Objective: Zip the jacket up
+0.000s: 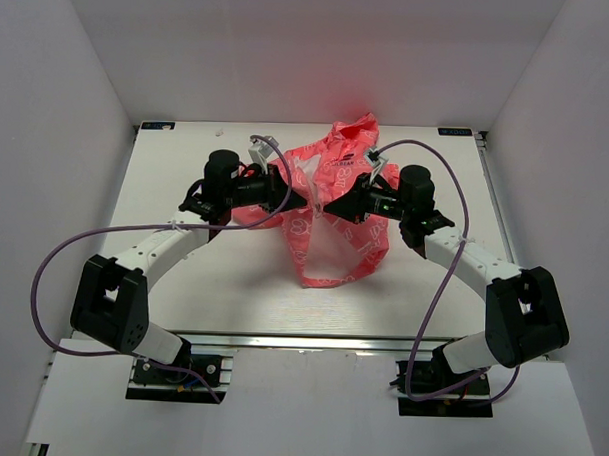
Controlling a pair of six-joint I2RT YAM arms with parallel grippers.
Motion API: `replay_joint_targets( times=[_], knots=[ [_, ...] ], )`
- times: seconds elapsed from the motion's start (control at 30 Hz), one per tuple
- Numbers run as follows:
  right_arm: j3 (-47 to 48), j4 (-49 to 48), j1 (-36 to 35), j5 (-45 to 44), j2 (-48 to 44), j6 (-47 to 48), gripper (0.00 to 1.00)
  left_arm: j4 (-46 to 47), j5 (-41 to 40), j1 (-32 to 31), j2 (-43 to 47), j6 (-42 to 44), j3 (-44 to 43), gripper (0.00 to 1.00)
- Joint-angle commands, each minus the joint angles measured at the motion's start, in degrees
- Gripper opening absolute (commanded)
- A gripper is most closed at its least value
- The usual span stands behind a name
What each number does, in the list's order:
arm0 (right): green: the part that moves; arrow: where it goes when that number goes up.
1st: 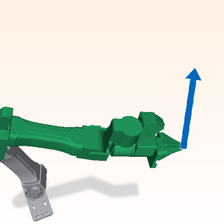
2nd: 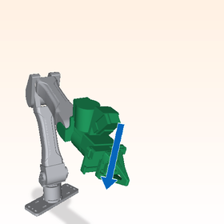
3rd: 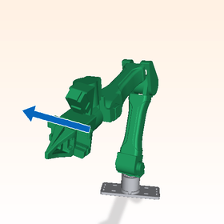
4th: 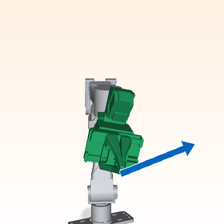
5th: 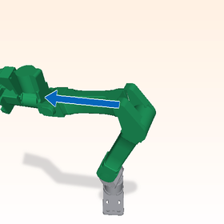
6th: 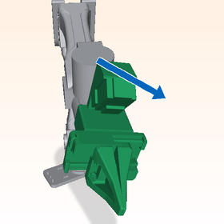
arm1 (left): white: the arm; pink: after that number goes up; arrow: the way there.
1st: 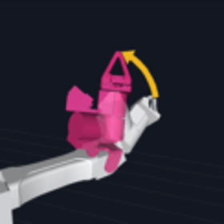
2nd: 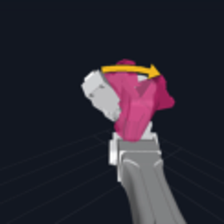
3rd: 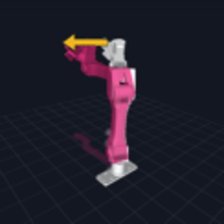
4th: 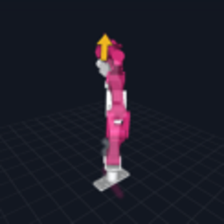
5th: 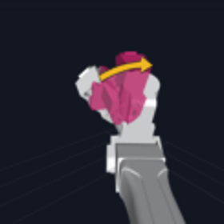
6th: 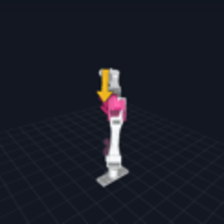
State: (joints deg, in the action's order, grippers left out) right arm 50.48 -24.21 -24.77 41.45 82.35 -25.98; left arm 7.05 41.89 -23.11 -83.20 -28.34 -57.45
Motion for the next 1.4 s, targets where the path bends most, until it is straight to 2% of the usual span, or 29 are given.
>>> replay_joint_targets(
  times=[0.0,0.43,0.7,0.93,1.37],
  knots=[
    [1.99,-3.13,-0.27,1.71,-0.08,-0.74,0.0,3.14,2.05,-0.18,1.81,-0.49,0.76,0.0],
    [1.55,-0.4,-0.36,-1.37,-0.78,1.1,0.0,0.6,-1.98,-0.27,3.13,-0.23,0.06,0.0],
    [2.43,-1.63,-0.97,-0.94,-0.08,0.05,0.0,-0.37,-0.41,-0.27,2.6,-0.14,-0.47,0.0],
    [1.91,0.03,-1.15,-2.51,0.01,1.01,0.0,2.44,-0.05,-0.27,3.04,-1.81,0.76,0.0],
    [2.34,-0.23,-1.24,-2.34,-0.87,0.84,0.0,-0.63,-2.6,-0.27,4.54,-0.23,-0.21,0.0]
  ],
)
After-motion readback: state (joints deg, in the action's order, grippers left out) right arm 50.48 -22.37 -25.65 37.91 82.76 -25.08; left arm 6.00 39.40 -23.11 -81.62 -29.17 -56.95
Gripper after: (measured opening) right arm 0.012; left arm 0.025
